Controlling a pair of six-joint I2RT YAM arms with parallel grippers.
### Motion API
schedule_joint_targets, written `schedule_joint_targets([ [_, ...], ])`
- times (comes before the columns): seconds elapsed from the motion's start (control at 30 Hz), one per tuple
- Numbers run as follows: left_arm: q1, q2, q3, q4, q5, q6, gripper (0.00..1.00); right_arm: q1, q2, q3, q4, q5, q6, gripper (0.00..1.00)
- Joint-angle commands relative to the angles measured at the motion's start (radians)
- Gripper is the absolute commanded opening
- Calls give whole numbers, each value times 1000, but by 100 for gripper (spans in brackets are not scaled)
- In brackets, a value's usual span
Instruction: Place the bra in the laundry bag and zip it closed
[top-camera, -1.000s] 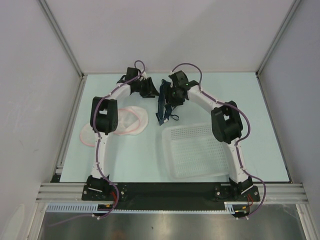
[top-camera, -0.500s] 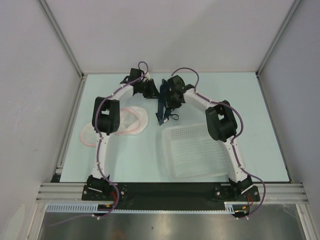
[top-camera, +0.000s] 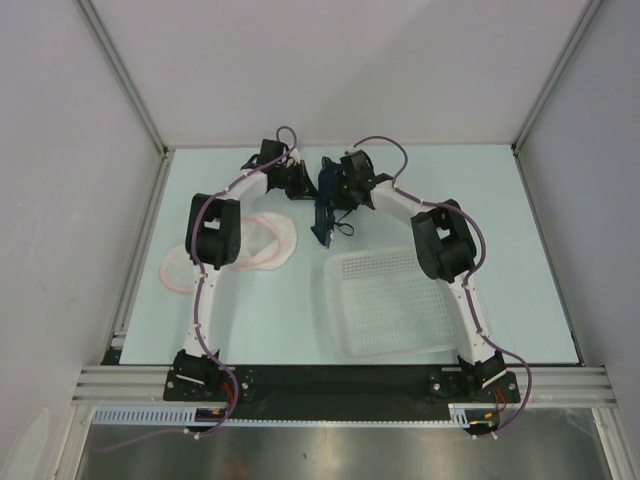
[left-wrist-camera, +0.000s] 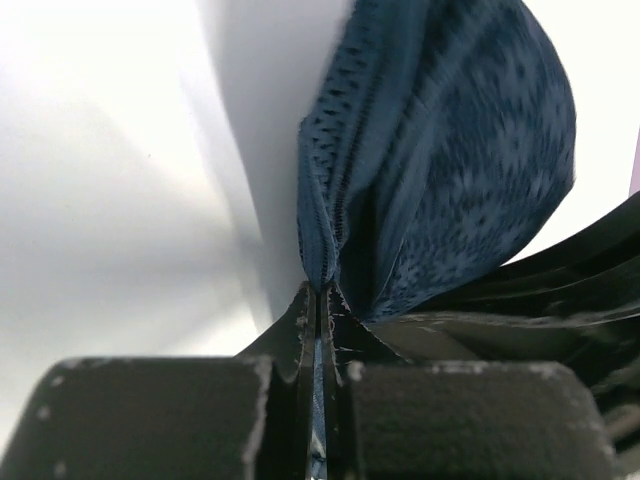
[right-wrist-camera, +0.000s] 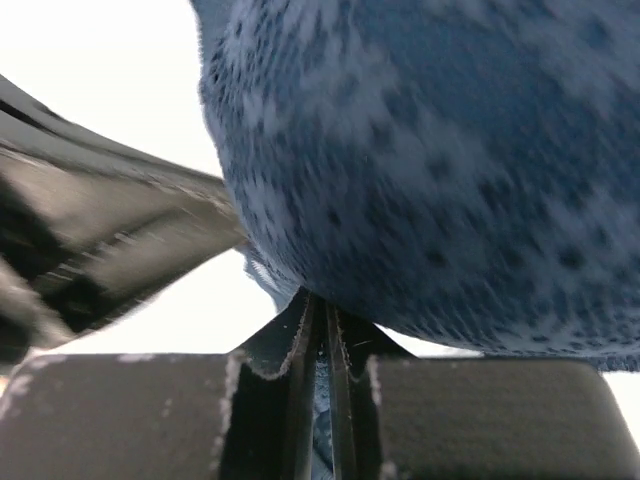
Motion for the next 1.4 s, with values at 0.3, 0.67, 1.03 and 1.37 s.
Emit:
schedule_joint_targets([
  [0.3,-10,-9,40,1,26,0,1,-34,77,180,61,-104,133,8],
  [0.67,43,-147,-116,160,67,-78,63,-51,81,138,55,-117,104,8],
  [1.03,42,-72,-60,314,58,-293,100,-60,62,84,110,-212,81,7],
  [1.37,19,-23,-58,347,-13,-446,100,-77,29,7,177,-265,89,6],
])
